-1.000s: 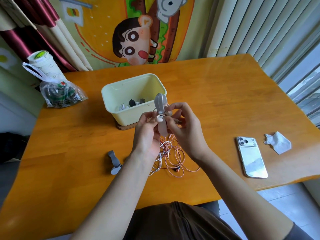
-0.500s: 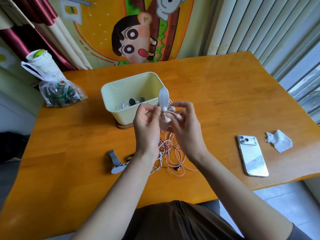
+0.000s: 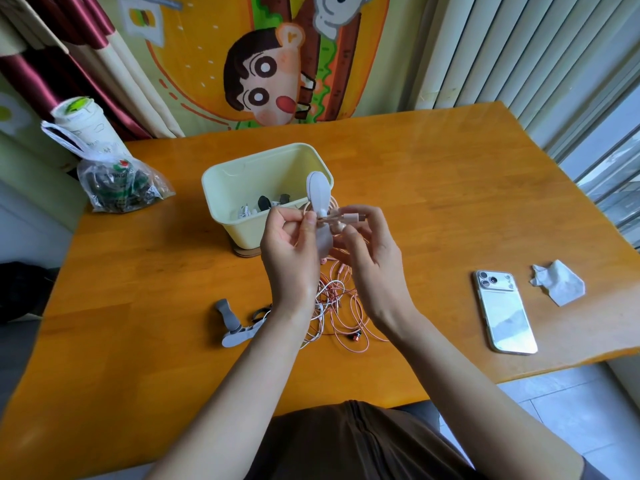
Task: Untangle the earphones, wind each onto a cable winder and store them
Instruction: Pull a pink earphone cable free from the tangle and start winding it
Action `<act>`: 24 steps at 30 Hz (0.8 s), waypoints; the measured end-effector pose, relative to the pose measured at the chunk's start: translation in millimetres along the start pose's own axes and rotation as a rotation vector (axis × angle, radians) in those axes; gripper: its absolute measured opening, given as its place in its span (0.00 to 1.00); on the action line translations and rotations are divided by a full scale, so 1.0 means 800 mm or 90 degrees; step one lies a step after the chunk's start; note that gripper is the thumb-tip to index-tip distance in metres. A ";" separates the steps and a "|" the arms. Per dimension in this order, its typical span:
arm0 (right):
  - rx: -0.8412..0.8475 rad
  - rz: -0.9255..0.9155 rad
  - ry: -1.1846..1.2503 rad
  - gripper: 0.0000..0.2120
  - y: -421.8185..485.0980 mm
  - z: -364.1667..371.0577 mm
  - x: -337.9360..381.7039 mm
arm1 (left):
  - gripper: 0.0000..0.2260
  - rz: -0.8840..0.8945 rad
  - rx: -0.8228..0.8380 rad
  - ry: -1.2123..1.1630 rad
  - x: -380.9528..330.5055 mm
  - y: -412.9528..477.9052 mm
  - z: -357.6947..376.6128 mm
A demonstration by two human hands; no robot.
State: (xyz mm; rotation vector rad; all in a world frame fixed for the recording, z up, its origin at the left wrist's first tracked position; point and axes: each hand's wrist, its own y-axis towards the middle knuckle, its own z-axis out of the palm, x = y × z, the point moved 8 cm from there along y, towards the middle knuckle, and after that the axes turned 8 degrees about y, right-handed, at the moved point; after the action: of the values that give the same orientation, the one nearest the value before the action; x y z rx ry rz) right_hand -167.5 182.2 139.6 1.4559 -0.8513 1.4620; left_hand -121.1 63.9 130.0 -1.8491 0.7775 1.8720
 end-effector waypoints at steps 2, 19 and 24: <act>-0.013 -0.011 -0.027 0.09 -0.001 -0.001 0.005 | 0.10 0.004 0.002 0.009 0.003 -0.002 0.001; -0.015 0.128 0.036 0.06 0.006 -0.011 -0.017 | 0.09 -0.068 0.009 -0.034 0.009 -0.006 0.002; -0.012 0.092 -0.021 0.07 0.000 -0.005 -0.019 | 0.07 -0.160 0.017 -0.117 0.018 -0.008 0.006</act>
State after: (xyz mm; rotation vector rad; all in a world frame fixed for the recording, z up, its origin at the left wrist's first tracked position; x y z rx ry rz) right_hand -170.0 184.2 124.1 1.4322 -1.0054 1.5353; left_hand -121.6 70.4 114.5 -1.6445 0.4822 1.8261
